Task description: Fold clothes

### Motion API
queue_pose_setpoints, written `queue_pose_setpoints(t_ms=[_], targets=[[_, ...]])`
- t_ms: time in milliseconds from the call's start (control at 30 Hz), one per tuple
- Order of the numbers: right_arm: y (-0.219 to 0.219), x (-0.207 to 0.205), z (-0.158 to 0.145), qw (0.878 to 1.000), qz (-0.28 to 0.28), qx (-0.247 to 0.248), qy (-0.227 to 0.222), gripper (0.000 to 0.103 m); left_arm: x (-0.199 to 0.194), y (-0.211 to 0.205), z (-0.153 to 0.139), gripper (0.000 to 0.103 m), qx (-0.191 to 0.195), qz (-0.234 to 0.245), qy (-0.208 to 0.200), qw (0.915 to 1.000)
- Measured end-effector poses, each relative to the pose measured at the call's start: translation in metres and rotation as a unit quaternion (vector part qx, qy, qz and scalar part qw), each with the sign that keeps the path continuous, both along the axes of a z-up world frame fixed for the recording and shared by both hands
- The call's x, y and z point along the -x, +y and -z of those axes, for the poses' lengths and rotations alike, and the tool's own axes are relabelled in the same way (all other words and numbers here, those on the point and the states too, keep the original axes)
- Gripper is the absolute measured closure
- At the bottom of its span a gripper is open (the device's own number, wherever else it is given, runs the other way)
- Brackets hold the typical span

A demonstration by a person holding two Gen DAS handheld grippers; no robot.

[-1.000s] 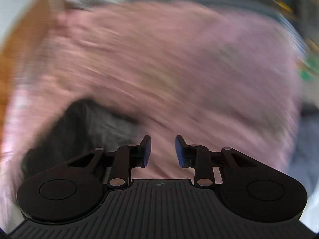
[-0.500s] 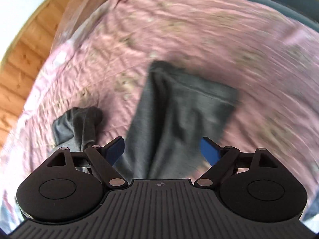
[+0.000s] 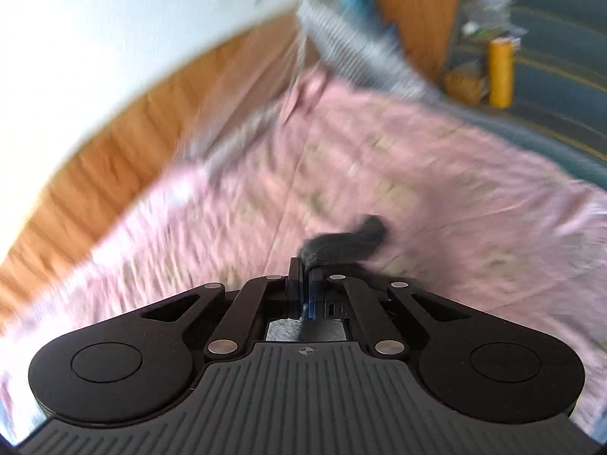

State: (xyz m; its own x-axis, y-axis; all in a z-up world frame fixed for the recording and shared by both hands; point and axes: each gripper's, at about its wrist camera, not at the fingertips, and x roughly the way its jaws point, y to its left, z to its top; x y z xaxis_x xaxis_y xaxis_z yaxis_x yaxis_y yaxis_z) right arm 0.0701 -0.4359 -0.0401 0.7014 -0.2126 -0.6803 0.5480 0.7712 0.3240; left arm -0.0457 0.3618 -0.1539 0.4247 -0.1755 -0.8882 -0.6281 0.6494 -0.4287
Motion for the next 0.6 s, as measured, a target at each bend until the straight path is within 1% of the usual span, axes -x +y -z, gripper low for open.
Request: queue_pose_setpoints(t_ms=[33,67,100,167,200,233,267,300,333,367,400,467,500,533,600], targets=[[-0.01,0.016,0.005,1.0,0.02,-0.004,0.01,0.103,0.003,0.0,0.003,0.036,0.005,-0.006,0.001,1.0],[-0.02,0.028,0.021,0.999,0.037,-0.016,0.035,0.103,0.004,0.0,0.006,0.035,0.009,-0.012,0.002,0.9999],[-0.031,0.038,0.044,0.996,0.052,-0.036,0.071,0.103,0.005,0.001,0.011,0.034,0.011,-0.017,0.004,0.9998],[-0.048,0.057,0.086,0.985,0.079,-0.069,0.137,0.103,0.004,0.001,0.02,0.032,0.016,-0.028,0.006,0.9995],[-0.05,0.066,0.103,0.98,0.087,-0.078,0.161,0.103,0.002,0.0,0.024,0.031,0.017,-0.033,0.006,0.9993],[-0.051,0.073,0.114,0.976,0.095,-0.087,0.175,0.103,-0.001,0.0,0.027,0.03,0.016,-0.035,0.005,0.9992],[-0.05,0.078,0.12,0.974,0.102,-0.095,0.177,0.103,-0.005,-0.003,0.027,0.028,0.008,-0.035,-0.001,0.9994],[-0.048,0.083,0.125,0.973,0.108,-0.104,0.178,0.102,-0.008,-0.006,0.025,0.032,-0.007,-0.031,-0.01,0.9995],[-0.047,0.085,0.129,0.972,0.111,-0.108,0.178,0.101,-0.013,-0.009,0.022,0.044,-0.025,-0.024,-0.018,0.9992],[-0.046,0.083,0.131,0.972,0.11,-0.107,0.176,0.1,-0.017,-0.012,0.018,0.088,-0.042,-0.017,-0.021,0.9987],[-0.046,0.082,0.131,0.974,0.109,-0.105,0.17,0.1,-0.019,-0.014,0.011,0.091,-0.053,-0.012,-0.028,0.9981],[-0.048,0.083,0.126,0.978,0.108,-0.098,0.15,0.103,-0.015,-0.013,-0.011,0.091,-0.06,-0.006,-0.061,0.9963],[-0.049,0.086,0.123,0.979,0.107,-0.093,0.146,0.103,-0.01,-0.01,-0.021,0.091,-0.064,-0.001,-0.068,0.9956],[-0.05,0.088,0.122,0.979,0.107,-0.09,0.147,0.103,-0.003,-0.006,-0.027,0.091,-0.064,0.001,-0.067,0.9957],[-0.05,0.091,0.126,0.977,0.103,-0.083,0.167,0.103,0.013,0.004,-0.024,0.091,-0.053,-0.002,-0.043,0.9976]])
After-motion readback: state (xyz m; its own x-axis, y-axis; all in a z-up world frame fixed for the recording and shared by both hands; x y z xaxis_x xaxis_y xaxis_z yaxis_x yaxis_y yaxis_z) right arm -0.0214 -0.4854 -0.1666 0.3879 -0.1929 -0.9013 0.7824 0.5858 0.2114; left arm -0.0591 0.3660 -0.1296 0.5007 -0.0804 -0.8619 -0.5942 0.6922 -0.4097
